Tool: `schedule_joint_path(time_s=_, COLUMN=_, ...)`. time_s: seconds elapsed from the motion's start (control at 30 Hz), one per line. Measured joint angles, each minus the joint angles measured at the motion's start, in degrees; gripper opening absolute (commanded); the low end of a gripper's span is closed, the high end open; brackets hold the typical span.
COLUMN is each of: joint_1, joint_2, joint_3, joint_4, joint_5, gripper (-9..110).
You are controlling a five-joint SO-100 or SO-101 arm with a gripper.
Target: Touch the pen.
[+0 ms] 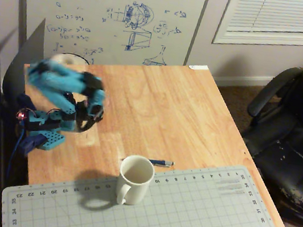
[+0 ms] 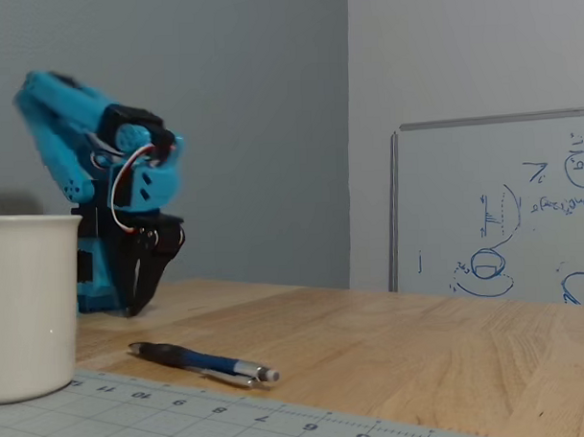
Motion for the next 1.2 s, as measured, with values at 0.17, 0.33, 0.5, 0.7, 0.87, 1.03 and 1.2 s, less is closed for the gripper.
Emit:
schedule_joint_path(time_s=0.17, joint_1=0.0, joint_2=36.8, joint_3=10.0, joint_4=0.4, joint_5=0.0, gripper=1)
schedule_joint_path(time_s=0.33, joint_1=0.0, joint_2=41.3, joint_3=11.7, joint_4=0.6, joint_5=0.0, gripper=1)
schedule_joint_path(time_s=0.5, joint_1=0.0, joint_2=41.4, joint_3=11.8, joint_4=0.6, joint_5=0.0, gripper=1)
schedule_joint_path(time_s=0.7, joint_1=0.0, joint_2=41.4, joint_3=11.8, joint_4=0.6, joint_5=0.0, gripper=1)
schedule_joint_path(time_s=0.87, joint_1=-0.1, joint_2=41.4, joint_3=11.8, joint_4=0.6, joint_5=0.0, gripper=1)
schedule_joint_path(time_s=1.03, joint_1=-0.1, joint_2=41.4, joint_3=11.8, joint_4=0.6, joint_5=0.0, gripper=1)
schedule_joint_path(time_s=1.2, joint_1=-0.1, joint_2=41.4, joint_3=11.8, joint_4=0.6, joint_5=0.0, gripper=1)
